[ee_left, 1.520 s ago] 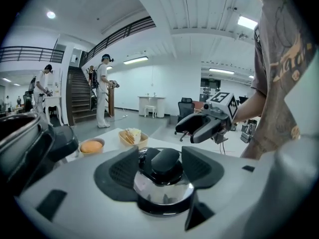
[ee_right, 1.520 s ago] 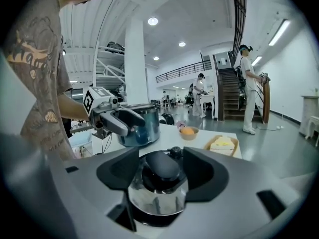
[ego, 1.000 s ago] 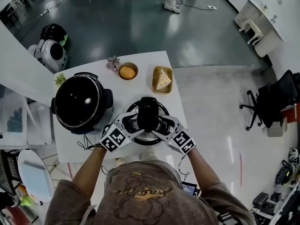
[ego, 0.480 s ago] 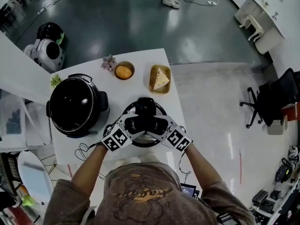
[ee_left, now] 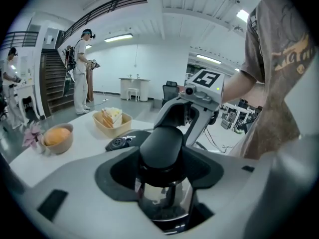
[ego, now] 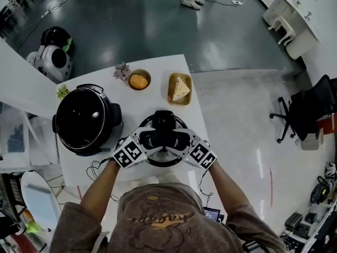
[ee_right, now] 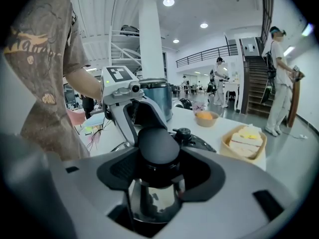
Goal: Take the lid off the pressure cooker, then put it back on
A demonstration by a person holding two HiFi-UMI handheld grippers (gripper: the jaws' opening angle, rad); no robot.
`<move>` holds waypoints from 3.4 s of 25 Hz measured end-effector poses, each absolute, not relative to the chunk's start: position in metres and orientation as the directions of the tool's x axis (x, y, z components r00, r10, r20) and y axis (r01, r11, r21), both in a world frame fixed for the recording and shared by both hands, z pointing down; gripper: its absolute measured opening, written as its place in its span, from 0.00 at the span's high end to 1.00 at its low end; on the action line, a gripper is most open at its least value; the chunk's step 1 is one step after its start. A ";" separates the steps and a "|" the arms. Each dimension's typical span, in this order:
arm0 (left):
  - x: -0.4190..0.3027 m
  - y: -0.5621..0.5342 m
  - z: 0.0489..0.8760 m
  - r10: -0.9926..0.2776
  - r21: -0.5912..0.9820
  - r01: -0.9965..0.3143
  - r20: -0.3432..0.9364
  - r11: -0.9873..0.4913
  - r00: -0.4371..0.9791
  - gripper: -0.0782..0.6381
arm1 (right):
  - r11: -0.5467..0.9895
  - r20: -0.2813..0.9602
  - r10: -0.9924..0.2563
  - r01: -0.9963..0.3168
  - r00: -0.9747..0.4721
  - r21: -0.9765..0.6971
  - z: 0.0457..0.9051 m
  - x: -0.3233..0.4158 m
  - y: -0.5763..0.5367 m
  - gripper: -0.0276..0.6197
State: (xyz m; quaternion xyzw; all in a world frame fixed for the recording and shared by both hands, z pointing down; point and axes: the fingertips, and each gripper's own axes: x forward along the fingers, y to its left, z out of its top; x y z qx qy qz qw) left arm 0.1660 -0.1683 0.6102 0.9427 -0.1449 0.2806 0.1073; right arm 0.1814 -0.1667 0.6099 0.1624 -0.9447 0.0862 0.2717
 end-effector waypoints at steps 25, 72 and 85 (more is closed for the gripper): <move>0.120 -0.166 0.431 -0.296 0.027 -0.336 0.409 -0.942 0.863 0.52 | 0.924 0.433 -0.330 -0.381 -0.839 -0.033 0.435 0.137 -0.163 0.56; -0.089 -0.181 0.369 -0.382 -0.106 -0.370 0.373 -0.923 0.846 0.52 | 0.933 0.362 -0.339 -0.359 -0.868 0.014 0.378 -0.072 -0.180 0.56; -0.122 -0.197 0.385 -0.282 -0.122 -0.254 0.416 -0.959 0.864 0.52 | 0.879 0.376 -0.453 -0.476 -0.808 0.036 0.391 -0.106 -0.193 0.56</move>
